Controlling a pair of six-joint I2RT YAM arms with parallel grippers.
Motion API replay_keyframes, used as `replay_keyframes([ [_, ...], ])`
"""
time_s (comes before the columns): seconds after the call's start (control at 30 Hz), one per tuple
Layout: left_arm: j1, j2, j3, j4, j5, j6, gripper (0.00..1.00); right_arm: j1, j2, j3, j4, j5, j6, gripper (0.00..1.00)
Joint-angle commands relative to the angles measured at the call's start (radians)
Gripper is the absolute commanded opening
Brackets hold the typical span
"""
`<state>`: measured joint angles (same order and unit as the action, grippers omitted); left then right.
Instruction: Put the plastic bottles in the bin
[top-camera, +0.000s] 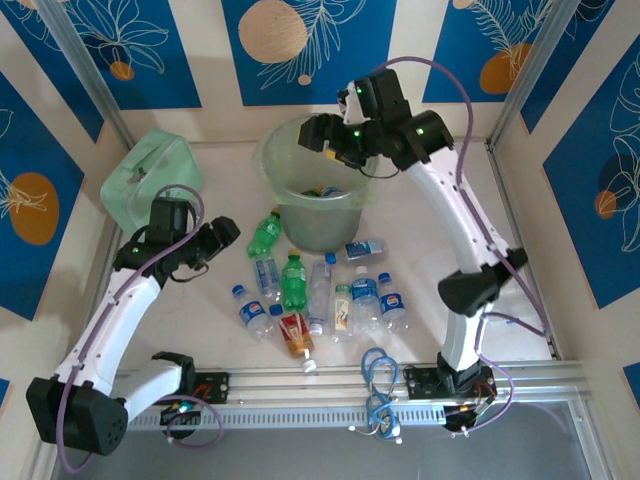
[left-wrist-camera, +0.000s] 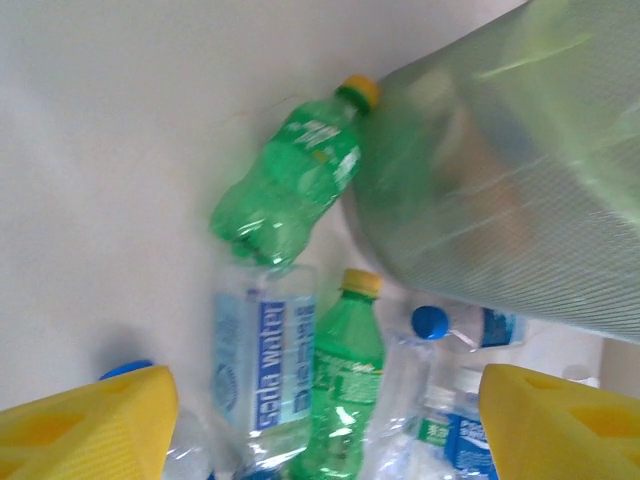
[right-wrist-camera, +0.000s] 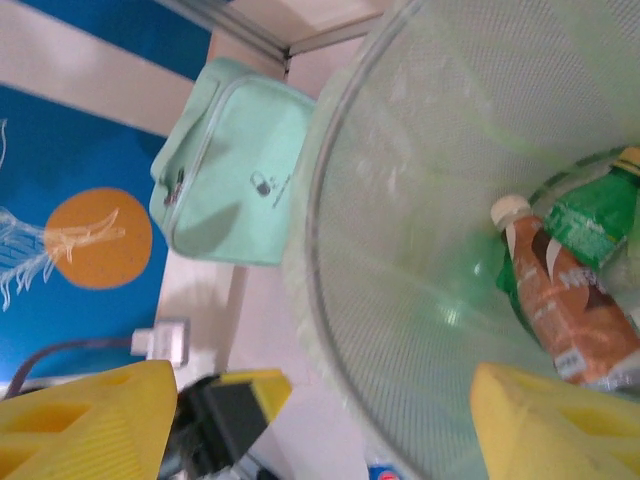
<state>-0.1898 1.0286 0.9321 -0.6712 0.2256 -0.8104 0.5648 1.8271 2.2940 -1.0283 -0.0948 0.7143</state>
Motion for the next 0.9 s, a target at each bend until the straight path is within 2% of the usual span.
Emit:
replay_keyframes([
  [0.0, 0.010, -0.020, -0.056, -0.059, -0.011, -0.029, 0.74, 0.050, -0.141, -0.174, 0.071, 0.052, -0.089, 0.77],
  [0.2, 0.006, -0.027, -0.160, -0.086, 0.000, -0.044, 0.68, 0.069, -0.426, -0.596, 0.212, 0.095, -0.061, 0.78],
  [0.37, -0.006, 0.016, -0.219, -0.061, -0.004, -0.049, 0.67, 0.072, -0.553, -0.810, 0.250, 0.078, -0.016, 0.79],
  [0.57, -0.020, 0.103, -0.260, 0.023, -0.004, -0.083, 0.64, 0.103, -0.567, -0.843, 0.249, 0.083, -0.004, 0.79],
  [0.87, -0.044, 0.229, -0.251, 0.102, -0.009, -0.111, 0.61, 0.158, -0.488, -0.782, 0.263, 0.075, -0.016, 0.79],
])
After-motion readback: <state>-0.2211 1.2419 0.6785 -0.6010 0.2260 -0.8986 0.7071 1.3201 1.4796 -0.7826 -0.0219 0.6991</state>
